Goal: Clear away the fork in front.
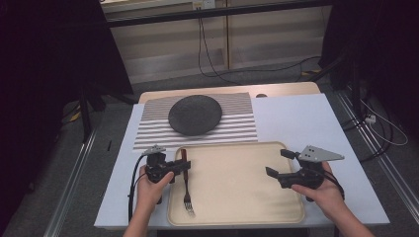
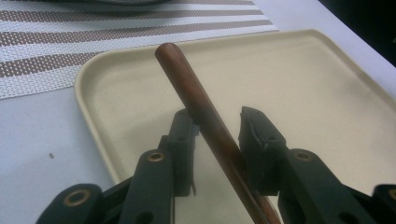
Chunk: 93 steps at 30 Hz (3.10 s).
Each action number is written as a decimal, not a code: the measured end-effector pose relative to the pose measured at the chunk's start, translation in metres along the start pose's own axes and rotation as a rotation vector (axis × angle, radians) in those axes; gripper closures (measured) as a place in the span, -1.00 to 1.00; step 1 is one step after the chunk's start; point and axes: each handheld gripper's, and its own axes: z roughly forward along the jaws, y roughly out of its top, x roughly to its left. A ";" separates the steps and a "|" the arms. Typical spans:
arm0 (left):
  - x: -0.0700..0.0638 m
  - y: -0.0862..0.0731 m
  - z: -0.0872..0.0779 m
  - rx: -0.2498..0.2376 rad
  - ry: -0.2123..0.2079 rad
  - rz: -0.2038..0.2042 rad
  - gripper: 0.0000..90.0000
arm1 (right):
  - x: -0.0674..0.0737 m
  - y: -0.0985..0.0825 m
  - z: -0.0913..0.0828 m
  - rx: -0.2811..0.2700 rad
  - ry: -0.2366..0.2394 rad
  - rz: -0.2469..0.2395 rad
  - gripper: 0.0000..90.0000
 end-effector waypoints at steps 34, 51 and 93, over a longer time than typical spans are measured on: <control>0.006 -0.005 0.007 0.032 0.044 -0.004 0.45 | -0.002 -0.003 -0.003 0.003 -0.010 0.006 -0.69; 0.008 -0.007 0.006 0.031 0.068 -0.005 0.44 | -0.002 -0.004 -0.005 0.003 -0.008 0.003 -0.69; -0.008 -0.002 -0.048 -0.052 0.108 0.160 -0.60 | -0.008 -0.009 -0.021 0.039 -0.052 -0.005 -0.69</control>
